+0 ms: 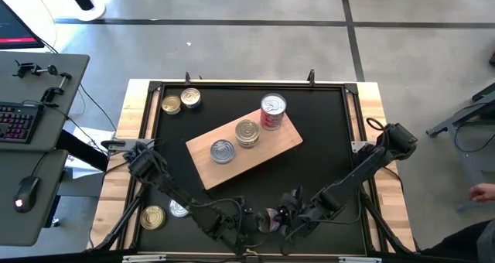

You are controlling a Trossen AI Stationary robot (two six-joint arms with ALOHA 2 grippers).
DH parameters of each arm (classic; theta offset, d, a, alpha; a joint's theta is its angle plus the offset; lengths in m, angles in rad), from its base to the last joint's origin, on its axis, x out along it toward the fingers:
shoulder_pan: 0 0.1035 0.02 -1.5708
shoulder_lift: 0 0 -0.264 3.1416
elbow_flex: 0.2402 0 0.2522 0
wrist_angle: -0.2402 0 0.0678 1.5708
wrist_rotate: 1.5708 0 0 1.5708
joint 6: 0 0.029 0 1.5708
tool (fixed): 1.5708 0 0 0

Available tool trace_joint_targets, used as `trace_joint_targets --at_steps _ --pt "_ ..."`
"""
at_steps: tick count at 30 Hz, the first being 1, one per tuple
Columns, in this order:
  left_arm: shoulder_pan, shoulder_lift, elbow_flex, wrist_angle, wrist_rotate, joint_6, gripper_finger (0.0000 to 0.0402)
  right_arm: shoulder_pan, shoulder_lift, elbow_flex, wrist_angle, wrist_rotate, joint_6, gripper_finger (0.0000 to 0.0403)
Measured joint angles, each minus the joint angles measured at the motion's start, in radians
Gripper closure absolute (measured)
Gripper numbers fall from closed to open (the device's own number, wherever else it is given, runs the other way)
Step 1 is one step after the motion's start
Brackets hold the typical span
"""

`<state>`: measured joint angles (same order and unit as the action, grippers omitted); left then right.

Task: Stack canned seafood by type on shelf
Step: Stack the blue tuna on the top of the other blue tuna cans on the shelf

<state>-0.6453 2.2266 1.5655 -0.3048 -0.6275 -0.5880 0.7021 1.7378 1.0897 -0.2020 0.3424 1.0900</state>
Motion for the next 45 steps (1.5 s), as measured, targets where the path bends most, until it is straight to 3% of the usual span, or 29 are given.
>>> trace_joint_targets --at_steps 14,24,30,33,37,45 --pt "-0.006 0.085 0.001 0.242 0.005 -0.086 0.0401 -0.011 0.001 0.016 0.024 0.009 -0.022 0.0403" --pt "-0.003 0.088 0.001 0.259 -0.01 -0.065 0.0401 -0.004 -0.065 0.062 0.008 0.032 -0.079 0.0403" --pt "-0.003 0.088 0.001 0.255 -0.005 -0.051 0.0401 0.026 -0.066 0.111 -0.001 -0.08 -0.08 0.0394" --pt "-0.003 0.088 0.001 0.251 0.001 -0.013 0.0401 0.035 -0.064 0.131 -0.075 -0.137 -0.104 0.0364" --pt "-0.003 0.088 0.001 0.251 0.024 0.008 0.0401 0.045 -0.064 0.153 -0.181 -0.207 -0.097 0.0294" --pt "-0.003 0.088 0.001 0.25 0.039 0.006 0.0401 0.097 -0.016 0.153 -0.133 -0.441 -0.003 0.0136"
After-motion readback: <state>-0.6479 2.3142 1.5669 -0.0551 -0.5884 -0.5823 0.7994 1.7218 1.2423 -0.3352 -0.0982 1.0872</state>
